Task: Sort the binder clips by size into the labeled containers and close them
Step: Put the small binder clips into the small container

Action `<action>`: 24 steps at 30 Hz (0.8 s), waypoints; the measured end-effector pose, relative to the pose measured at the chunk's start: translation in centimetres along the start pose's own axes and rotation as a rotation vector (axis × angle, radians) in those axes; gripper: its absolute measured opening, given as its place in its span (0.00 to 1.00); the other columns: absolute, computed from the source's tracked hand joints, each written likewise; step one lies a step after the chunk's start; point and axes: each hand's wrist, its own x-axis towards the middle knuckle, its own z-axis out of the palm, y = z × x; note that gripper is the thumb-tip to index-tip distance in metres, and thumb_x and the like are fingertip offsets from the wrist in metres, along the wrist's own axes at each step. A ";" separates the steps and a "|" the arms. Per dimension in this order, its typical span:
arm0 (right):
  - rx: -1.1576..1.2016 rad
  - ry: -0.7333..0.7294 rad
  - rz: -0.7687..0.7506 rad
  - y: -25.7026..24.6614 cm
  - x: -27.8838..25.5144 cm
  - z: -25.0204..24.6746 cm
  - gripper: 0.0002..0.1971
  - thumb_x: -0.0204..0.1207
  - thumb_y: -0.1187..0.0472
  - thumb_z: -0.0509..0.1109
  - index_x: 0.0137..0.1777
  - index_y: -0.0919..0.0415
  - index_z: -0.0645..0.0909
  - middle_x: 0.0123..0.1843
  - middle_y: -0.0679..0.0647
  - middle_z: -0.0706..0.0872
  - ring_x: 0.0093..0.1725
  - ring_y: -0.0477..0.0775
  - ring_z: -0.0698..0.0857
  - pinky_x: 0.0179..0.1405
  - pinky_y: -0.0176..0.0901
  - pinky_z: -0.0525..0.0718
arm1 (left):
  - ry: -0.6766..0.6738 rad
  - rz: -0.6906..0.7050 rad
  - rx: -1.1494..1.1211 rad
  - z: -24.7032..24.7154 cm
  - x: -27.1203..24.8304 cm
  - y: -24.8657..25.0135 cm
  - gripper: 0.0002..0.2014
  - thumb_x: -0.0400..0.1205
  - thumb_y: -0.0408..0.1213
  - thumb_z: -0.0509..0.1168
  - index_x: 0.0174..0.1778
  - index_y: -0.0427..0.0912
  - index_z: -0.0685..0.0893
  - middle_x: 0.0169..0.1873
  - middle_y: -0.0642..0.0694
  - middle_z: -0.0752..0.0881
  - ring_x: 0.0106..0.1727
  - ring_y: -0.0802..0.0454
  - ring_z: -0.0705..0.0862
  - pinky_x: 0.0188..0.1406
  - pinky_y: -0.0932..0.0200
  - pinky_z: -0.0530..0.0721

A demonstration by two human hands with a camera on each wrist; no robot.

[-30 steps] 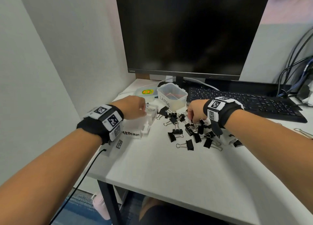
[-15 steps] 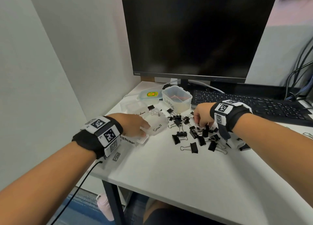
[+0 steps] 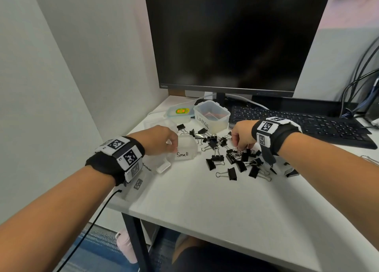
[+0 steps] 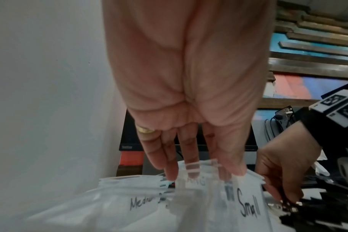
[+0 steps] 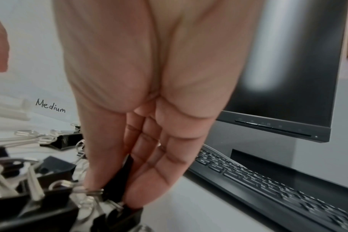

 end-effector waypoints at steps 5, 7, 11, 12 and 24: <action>-0.021 0.001 0.008 -0.1 -0.2 0.1 0.11 0.71 0.71 0.75 0.54 0.65 0.88 0.50 0.59 0.89 0.34 0.50 0.84 0.36 0.37 0.86 | 0.004 0.070 -0.125 -0.7 -0.2 0.9 0.13 0.80 0.43 0.68 0.31 0.61 0.79 0.50 0.47 0.87 0.55 0.47 0.84 0.59 0.49 0.82; -0.034 0.005 0.014 -0.2 -0.4 0.1 0.11 0.71 0.70 0.75 0.54 0.64 0.88 0.49 0.58 0.89 0.31 0.47 0.83 0.34 0.35 0.85 | 0.022 0.089 -0.156 -1.0 -0.4 1.1 0.14 0.80 0.43 0.68 0.29 0.62 0.78 0.50 0.46 0.87 0.55 0.46 0.84 0.59 0.47 0.81; -0.072 0.013 0.020 -0.4 -0.6 -0.1 0.12 0.73 0.68 0.73 0.56 0.62 0.87 0.42 0.52 0.85 0.29 0.43 0.79 0.26 0.30 0.79 | 0.013 0.108 -0.238 -1.6 -0.9 1.5 0.11 0.80 0.43 0.69 0.32 0.61 0.81 0.54 0.45 0.87 0.61 0.46 0.83 0.64 0.48 0.80; -0.069 0.013 0.021 -0.3 -0.7 -0.1 0.11 0.74 0.68 0.73 0.56 0.62 0.87 0.43 0.52 0.85 0.29 0.43 0.80 0.26 0.30 0.80 | -0.010 0.120 -0.267 -1.7 -1.1 1.8 0.10 0.81 0.42 0.68 0.33 0.58 0.82 0.56 0.45 0.87 0.62 0.47 0.83 0.64 0.52 0.80; -0.029 0.037 -0.008 0.1 -1.6 0.4 0.08 0.71 0.67 0.76 0.51 0.63 0.88 0.33 0.47 0.83 0.31 0.46 0.82 0.35 0.34 0.84 | -0.291 0.183 -0.347 -1.0 -2.7 3.3 0.11 0.76 0.39 0.74 0.30 0.60 0.88 0.55 0.57 0.87 0.63 0.58 0.83 0.67 0.60 0.75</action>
